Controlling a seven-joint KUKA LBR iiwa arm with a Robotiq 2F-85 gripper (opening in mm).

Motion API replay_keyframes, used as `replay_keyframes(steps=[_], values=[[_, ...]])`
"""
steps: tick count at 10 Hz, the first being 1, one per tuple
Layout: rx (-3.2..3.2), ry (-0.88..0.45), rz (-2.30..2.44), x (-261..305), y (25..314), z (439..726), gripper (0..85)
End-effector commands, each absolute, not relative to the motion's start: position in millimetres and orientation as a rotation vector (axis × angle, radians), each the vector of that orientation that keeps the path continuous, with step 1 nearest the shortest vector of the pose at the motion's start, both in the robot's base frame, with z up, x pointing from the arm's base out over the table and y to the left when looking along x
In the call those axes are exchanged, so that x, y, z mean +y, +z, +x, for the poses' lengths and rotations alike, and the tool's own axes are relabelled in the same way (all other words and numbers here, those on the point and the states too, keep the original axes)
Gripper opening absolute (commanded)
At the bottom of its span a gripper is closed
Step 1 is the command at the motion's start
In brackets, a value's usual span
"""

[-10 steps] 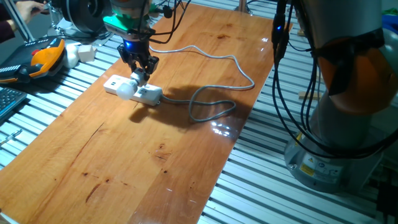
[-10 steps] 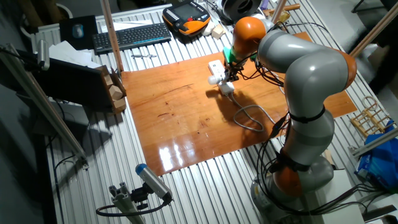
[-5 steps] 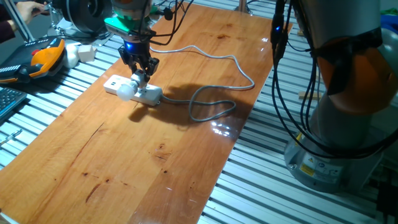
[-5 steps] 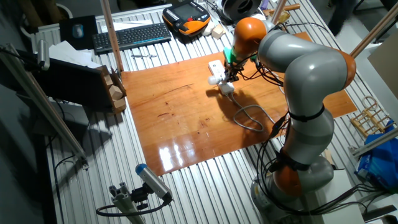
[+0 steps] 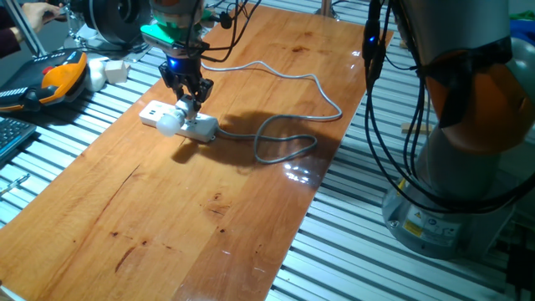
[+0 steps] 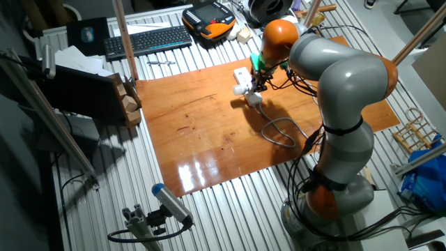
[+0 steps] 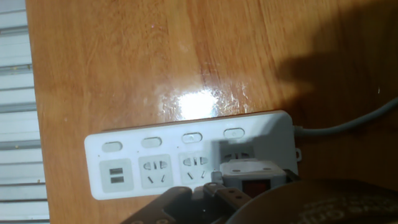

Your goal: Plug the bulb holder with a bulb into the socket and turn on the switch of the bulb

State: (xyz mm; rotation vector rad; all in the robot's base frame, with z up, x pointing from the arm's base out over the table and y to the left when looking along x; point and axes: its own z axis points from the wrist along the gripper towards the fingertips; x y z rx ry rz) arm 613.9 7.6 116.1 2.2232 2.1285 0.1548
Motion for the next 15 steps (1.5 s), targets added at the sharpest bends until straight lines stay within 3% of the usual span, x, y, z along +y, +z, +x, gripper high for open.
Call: replay_keyframes(steps=[1, 15], values=[[2.131, 0.153, 2.223, 6.6, 116.2, 614.1, 0.0], [2.173, 0.152, 2.210, 5.1, 106.8, 620.1, 0.0]])
